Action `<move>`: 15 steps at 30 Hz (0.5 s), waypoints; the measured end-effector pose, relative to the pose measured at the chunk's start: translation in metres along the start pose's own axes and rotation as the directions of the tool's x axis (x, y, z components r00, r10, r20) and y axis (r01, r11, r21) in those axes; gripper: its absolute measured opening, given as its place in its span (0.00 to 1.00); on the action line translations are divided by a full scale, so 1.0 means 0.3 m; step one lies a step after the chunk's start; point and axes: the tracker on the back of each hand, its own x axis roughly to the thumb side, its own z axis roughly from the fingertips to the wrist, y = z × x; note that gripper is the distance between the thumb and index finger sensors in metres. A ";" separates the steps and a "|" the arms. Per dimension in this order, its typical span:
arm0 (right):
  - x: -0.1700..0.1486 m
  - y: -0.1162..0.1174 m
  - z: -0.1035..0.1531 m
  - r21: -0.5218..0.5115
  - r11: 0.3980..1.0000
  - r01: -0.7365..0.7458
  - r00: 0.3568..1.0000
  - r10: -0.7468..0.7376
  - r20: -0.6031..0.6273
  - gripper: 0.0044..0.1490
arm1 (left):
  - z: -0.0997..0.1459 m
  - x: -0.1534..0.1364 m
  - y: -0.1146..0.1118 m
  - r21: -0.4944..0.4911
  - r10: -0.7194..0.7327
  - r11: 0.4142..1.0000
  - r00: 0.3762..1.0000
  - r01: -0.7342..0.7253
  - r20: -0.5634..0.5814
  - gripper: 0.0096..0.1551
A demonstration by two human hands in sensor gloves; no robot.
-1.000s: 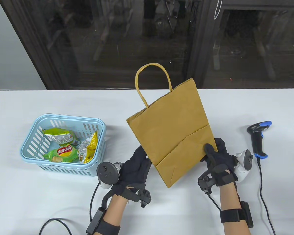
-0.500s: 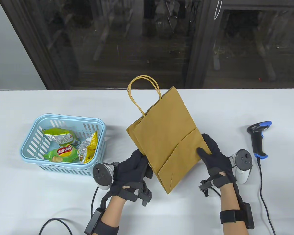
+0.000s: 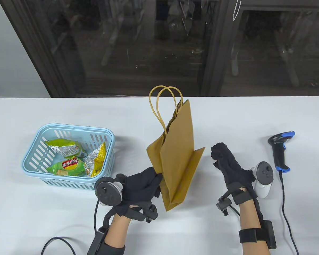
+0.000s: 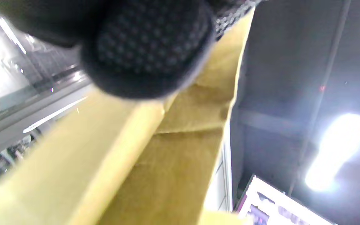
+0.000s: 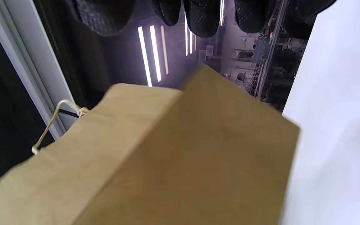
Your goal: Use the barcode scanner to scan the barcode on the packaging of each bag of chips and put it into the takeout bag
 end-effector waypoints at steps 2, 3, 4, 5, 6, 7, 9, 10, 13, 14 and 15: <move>-0.001 0.012 -0.002 0.014 1.000 -0.017 1.000 0.017 -0.010 0.43 | -0.004 -0.001 -0.022 -0.063 -0.033 0.997 0.999 0.033 -0.003 0.24; -0.003 0.014 -0.003 0.009 1.000 -0.018 1.000 0.018 -0.016 0.44 | -0.004 -0.001 -0.028 -0.076 -0.047 0.996 0.999 0.047 -0.002 0.24; -0.007 0.016 -0.004 0.006 1.000 -0.015 1.000 0.015 -0.023 0.45 | -0.005 -0.003 -0.035 -0.096 -0.056 0.994 0.998 0.056 -0.002 0.24; -0.011 0.016 -0.003 -0.014 1.000 -0.014 0.999 0.013 -0.040 0.47 | -0.005 -0.005 -0.042 -0.107 -0.048 0.993 0.999 0.048 -0.001 0.24; -0.016 0.013 -0.001 -0.059 0.998 -0.031 0.998 0.028 -0.054 0.50 | -0.006 -0.007 -0.048 -0.114 -0.035 0.993 0.999 0.035 -0.002 0.24; -0.020 0.009 -0.002 -0.065 0.997 -0.049 0.997 0.046 -0.055 0.51 | -0.006 -0.008 -0.053 -0.123 -0.028 0.992 1.000 0.026 -0.007 0.24; -0.026 0.007 -0.002 -0.020 0.999 -0.041 0.998 0.040 -0.054 0.51 | -0.007 -0.008 -0.061 -0.135 -0.040 0.990 0.999 0.038 -0.006 0.24; -0.026 0.009 0.000 -0.021 1.000 -0.017 0.999 0.016 -0.050 0.49 | -0.007 -0.008 -0.063 -0.145 -0.048 0.988 0.999 0.047 -0.008 0.24; -0.026 0.012 0.003 -0.047 0.999 -0.024 0.999 0.021 -0.048 0.45 | -0.007 -0.004 -0.069 -0.142 -0.037 0.989 0.999 0.035 -0.007 0.24; -0.025 0.013 0.004 -0.045 0.998 -0.036 0.998 0.033 -0.050 0.45 | -0.008 -0.002 -0.073 -0.140 -0.042 0.989 0.999 0.041 -0.009 0.24; -0.025 0.015 0.005 -0.043 0.998 -0.042 0.998 0.040 -0.048 0.45 | -0.010 0.004 -0.078 -0.152 -0.082 0.985 0.997 0.081 -0.001 0.24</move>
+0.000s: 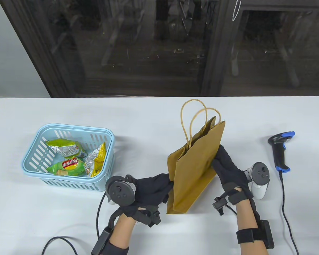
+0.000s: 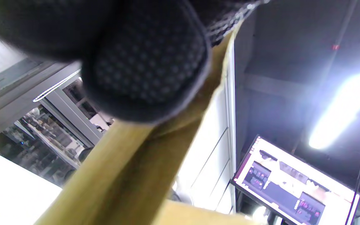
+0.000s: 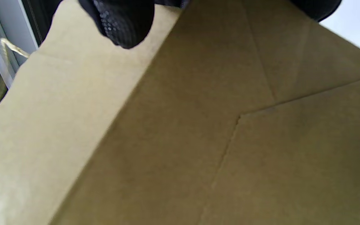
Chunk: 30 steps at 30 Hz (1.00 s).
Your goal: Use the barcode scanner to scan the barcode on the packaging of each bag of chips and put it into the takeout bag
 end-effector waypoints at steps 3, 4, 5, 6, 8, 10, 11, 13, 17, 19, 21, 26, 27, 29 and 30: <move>-0.003 -0.007 0.001 -0.025 1.000 0.004 1.000 -0.004 -0.003 0.40 | -0.003 0.012 0.004 0.007 -0.049 0.999 0.999 0.049 0.003 0.24; -0.002 -0.012 0.002 -0.044 0.999 0.026 1.000 -0.026 0.008 0.37 | -0.002 0.013 0.008 0.013 -0.040 0.999 0.999 0.040 -0.005 0.24; 0.000 -0.017 0.004 -0.069 0.997 0.042 0.999 -0.041 0.006 0.33 | 0.000 0.011 0.013 0.021 -0.043 0.999 0.999 0.044 -0.014 0.24; 0.002 -0.026 0.006 -0.108 0.992 0.058 0.998 -0.057 0.005 0.28 | 0.003 0.006 0.022 0.037 -0.057 0.998 0.998 0.058 -0.029 0.24; 0.005 -0.045 0.010 -0.151 0.985 0.079 0.997 -0.079 0.007 0.23 | 0.014 -0.013 0.046 0.084 -0.078 0.993 0.995 0.083 -0.068 0.24; 0.007 -0.061 0.010 -0.122 0.987 0.101 0.995 -0.099 0.021 0.23 | 0.028 -0.044 0.069 0.144 -0.080 0.985 0.990 0.097 -0.119 0.24; 0.011 -0.072 0.011 -0.128 0.985 0.115 0.993 -0.112 0.027 0.23 | 0.037 -0.068 0.078 0.157 -0.057 0.984 0.986 0.082 -0.159 0.24; 0.020 -0.092 0.011 -0.151 0.982 0.118 0.993 -0.114 0.033 0.23 | 0.051 -0.100 0.090 0.180 -0.003 0.983 0.978 0.042 -0.208 0.24; 0.031 -0.145 0.016 -0.243 0.967 0.075 0.997 -0.076 0.004 0.23 | 0.070 -0.107 0.133 0.252 0.005 0.966 0.972 0.056 -0.236 0.24; 0.032 -0.169 0.012 -0.276 0.959 0.070 0.997 -0.079 -0.023 0.23 | 0.068 -0.092 0.144 0.261 -0.029 0.961 0.974 0.089 -0.227 0.23; 0.037 -0.185 -0.007 -0.273 0.962 0.022 0.996 -0.045 -0.078 0.23 | 0.055 -0.062 0.134 0.212 -0.050 0.973 0.982 0.090 -0.183 0.23; 0.055 -0.139 -0.095 -0.204 0.972 -0.114 0.970 0.064 -0.235 0.24 | 0.016 0.048 0.130 0.079 -0.160 0.984 0.987 0.159 0.005 0.23; 0.061 -0.111 -0.118 -0.162 0.979 -0.128 0.964 0.084 -0.251 0.24 | 0.008 0.062 0.127 0.005 -0.157 0.988 0.986 0.156 0.054 0.22; 0.067 -0.045 -0.159 -0.119 0.980 -0.157 0.952 0.118 -0.283 0.25 | 0.008 0.081 0.117 -0.024 -0.150 0.988 0.987 0.151 0.060 0.22; 0.066 -0.018 -0.173 -0.101 0.981 -0.166 0.946 0.129 -0.296 0.25 | 0.004 0.084 0.115 -0.046 -0.156 0.986 0.986 0.159 0.058 0.22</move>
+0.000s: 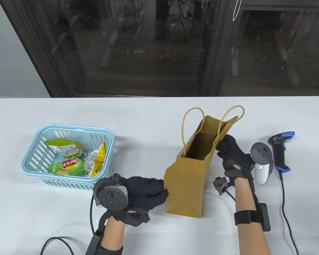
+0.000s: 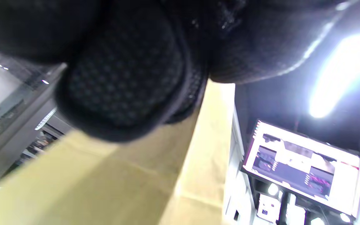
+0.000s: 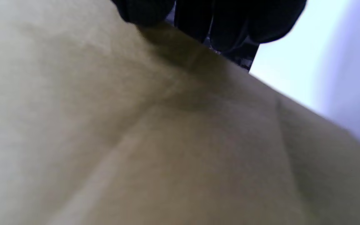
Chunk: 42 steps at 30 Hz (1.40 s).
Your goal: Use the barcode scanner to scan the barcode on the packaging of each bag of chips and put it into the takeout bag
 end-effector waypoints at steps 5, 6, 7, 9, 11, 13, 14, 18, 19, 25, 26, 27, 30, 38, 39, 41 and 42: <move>0.016 0.151 -0.059 0.163 0.979 -0.122 0.988 0.135 -0.072 0.25 | 0.002 -0.012 0.004 -0.198 -0.048 0.980 0.995 0.031 -0.083 0.22; 0.019 0.168 -0.066 0.175 0.973 -0.148 0.984 0.163 -0.077 0.25 | 0.002 -0.018 0.007 -0.203 -0.057 0.978 0.995 0.039 -0.084 0.22; 0.021 0.181 -0.071 0.185 0.969 -0.165 0.980 0.182 -0.080 0.25 | 0.003 -0.028 0.009 -0.208 -0.066 0.977 0.993 0.045 -0.094 0.22; 0.023 0.214 -0.084 0.214 0.957 -0.196 0.971 0.220 -0.095 0.25 | 0.005 -0.056 0.002 -0.251 -0.050 0.968 0.989 0.014 -0.137 0.22; 0.022 0.232 -0.091 0.234 0.949 -0.212 0.965 0.241 -0.101 0.25 | 0.009 -0.078 -0.015 -0.313 -0.045 0.949 0.982 -0.016 -0.185 0.22; 0.019 0.245 -0.096 0.249 0.944 -0.219 0.963 0.250 -0.102 0.25 | 0.011 -0.087 -0.026 -0.345 -0.056 0.938 0.978 -0.018 -0.202 0.22; 0.018 0.246 -0.096 0.251 0.943 -0.218 0.963 0.249 -0.099 0.25 | 0.009 -0.089 -0.027 -0.341 -0.048 0.940 0.980 -0.021 -0.191 0.23; 0.040 0.215 -0.076 0.205 0.954 -0.221 0.971 0.236 -0.050 0.31 | 0.019 -0.080 0.006 -0.237 0.039 0.969 0.988 -0.075 -0.151 0.32; 0.052 0.199 -0.066 0.171 0.956 -0.238 0.969 0.246 -0.030 0.33 | 0.024 -0.075 0.025 -0.184 0.069 0.978 0.989 -0.093 -0.128 0.34; 0.141 0.071 0.012 -0.140 0.881 -0.453 0.881 0.466 0.084 0.33 | 0.059 -0.064 0.117 0.104 0.007 0.994 0.974 0.018 -0.228 0.24; 0.154 0.047 0.027 -0.201 0.847 -0.492 0.852 0.516 0.091 0.33 | 0.065 -0.070 0.114 0.106 -0.042 0.991 0.944 0.081 -0.327 0.24; 0.161 0.033 0.036 -0.231 0.825 -0.516 0.832 0.547 0.092 0.33 | 0.066 -0.077 0.107 0.094 -0.093 0.986 0.928 0.136 -0.362 0.23; 0.175 -0.021 0.062 -0.321 0.725 -0.609 0.749 0.659 0.066 0.35 | 0.056 -0.111 0.064 0.051 -0.202 0.967 0.867 0.251 -0.455 0.25; 0.104 -0.164 0.065 -0.432 0.444 -0.785 0.552 0.818 -0.161 0.45 | 0.016 -0.235 -0.101 -0.190 -0.350 0.935 0.698 0.298 -0.625 0.46; 0.090 -0.179 0.060 -0.429 0.428 -0.796 0.542 0.819 -0.189 0.46 | 0.016 -0.249 -0.112 -0.209 -0.362 0.931 0.690 0.298 -0.627 0.47; 0.044 -0.220 0.041 -0.410 0.397 -0.821 0.524 0.808 -0.268 0.48 | 0.022 -0.279 -0.130 -0.235 -0.364 0.931 0.668 0.279 -0.649 0.49; 0.015 -0.245 0.031 -0.398 0.378 -0.836 0.512 0.798 -0.317 0.48 | 0.027 -0.292 -0.136 -0.239 -0.357 0.934 0.664 0.267 -0.656 0.49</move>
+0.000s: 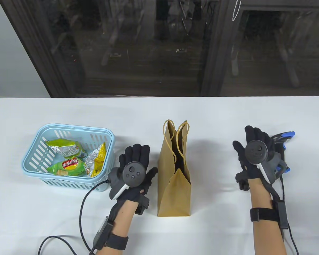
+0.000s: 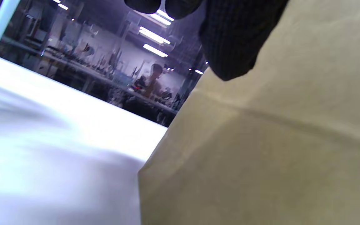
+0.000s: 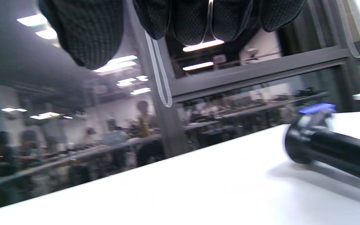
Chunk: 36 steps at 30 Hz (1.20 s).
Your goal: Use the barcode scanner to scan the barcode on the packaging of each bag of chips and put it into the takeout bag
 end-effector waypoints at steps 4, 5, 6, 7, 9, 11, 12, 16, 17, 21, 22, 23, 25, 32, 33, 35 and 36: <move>-0.104 0.069 -0.048 0.068 0.994 -0.080 0.985 0.090 -0.149 0.53 | -0.010 -0.022 -0.020 -0.013 -0.031 0.999 0.999 0.031 -0.026 0.49; -0.134 0.090 -0.059 0.092 0.991 -0.098 0.976 0.114 -0.184 0.54 | -0.013 -0.026 -0.027 -0.016 -0.034 0.999 0.999 0.033 -0.030 0.49; -0.145 0.099 -0.064 0.105 0.989 -0.103 0.973 0.123 -0.197 0.55 | -0.015 -0.029 -0.031 -0.018 -0.033 0.999 0.999 0.033 -0.031 0.49; -0.175 0.128 -0.078 0.172 0.978 -0.117 0.962 0.155 -0.226 0.55 | -0.018 -0.033 -0.037 -0.026 -0.031 0.999 0.999 0.030 -0.038 0.49; -0.212 0.164 -0.095 0.267 0.956 -0.125 0.944 0.197 -0.264 0.57 | -0.021 -0.037 -0.042 -0.034 -0.030 0.999 0.999 0.029 -0.045 0.50; -0.244 0.192 -0.112 0.307 0.943 -0.126 0.926 0.223 -0.305 0.59 | -0.023 -0.038 -0.046 -0.053 -0.043 0.998 0.997 0.040 -0.057 0.52; -0.257 0.204 -0.119 0.332 0.936 -0.119 0.917 0.232 -0.325 0.60 | -0.024 -0.038 -0.047 -0.055 -0.046 0.998 0.997 0.043 -0.055 0.52; -0.291 0.237 -0.135 0.365 0.926 -0.098 0.893 0.244 -0.378 0.64 | -0.024 -0.037 -0.050 -0.055 -0.035 0.998 0.998 0.032 -0.053 0.52; -0.296 0.246 -0.138 0.371 0.924 -0.095 0.888 0.247 -0.387 0.63 | -0.024 -0.037 -0.050 -0.055 -0.032 0.998 0.998 0.029 -0.053 0.52; -0.300 0.265 -0.148 0.457 0.873 -0.171 0.863 0.356 -0.357 0.59 | -0.023 -0.037 -0.049 -0.054 -0.036 0.998 0.998 0.033 -0.053 0.53; -0.298 0.265 -0.148 0.450 0.871 -0.195 0.857 0.375 -0.353 0.56 | -0.022 -0.037 -0.049 -0.053 -0.037 0.998 0.998 0.034 -0.055 0.53; -0.295 0.267 -0.150 0.450 0.869 -0.206 0.855 0.383 -0.349 0.55 | -0.022 -0.037 -0.049 -0.053 -0.037 0.998 0.998 0.035 -0.055 0.53; -0.282 0.266 -0.147 0.464 0.848 -0.255 0.847 0.427 -0.315 0.55 | -0.022 -0.039 -0.046 -0.073 -0.035 0.997 0.998 0.031 -0.059 0.54; -0.229 0.236 -0.099 0.425 0.898 -0.112 0.941 0.234 -0.245 0.60 | -0.014 -0.047 -0.039 -0.059 -0.017 0.998 0.998 0.013 -0.060 0.54; -0.212 0.228 -0.090 0.417 0.906 -0.074 0.955 0.185 -0.233 0.61 | -0.012 -0.046 -0.037 -0.053 -0.014 0.999 0.998 0.011 -0.057 0.54; -0.172 0.209 -0.069 0.409 0.913 -0.004 0.976 0.093 -0.197 0.63 | -0.008 -0.045 -0.033 -0.049 -0.017 0.999 0.999 0.015 -0.052 0.54; -0.152 0.201 -0.060 0.403 0.915 0.022 0.983 0.054 -0.175 0.64 | -0.004 -0.045 -0.033 -0.049 -0.023 0.999 0.999 0.020 -0.049 0.54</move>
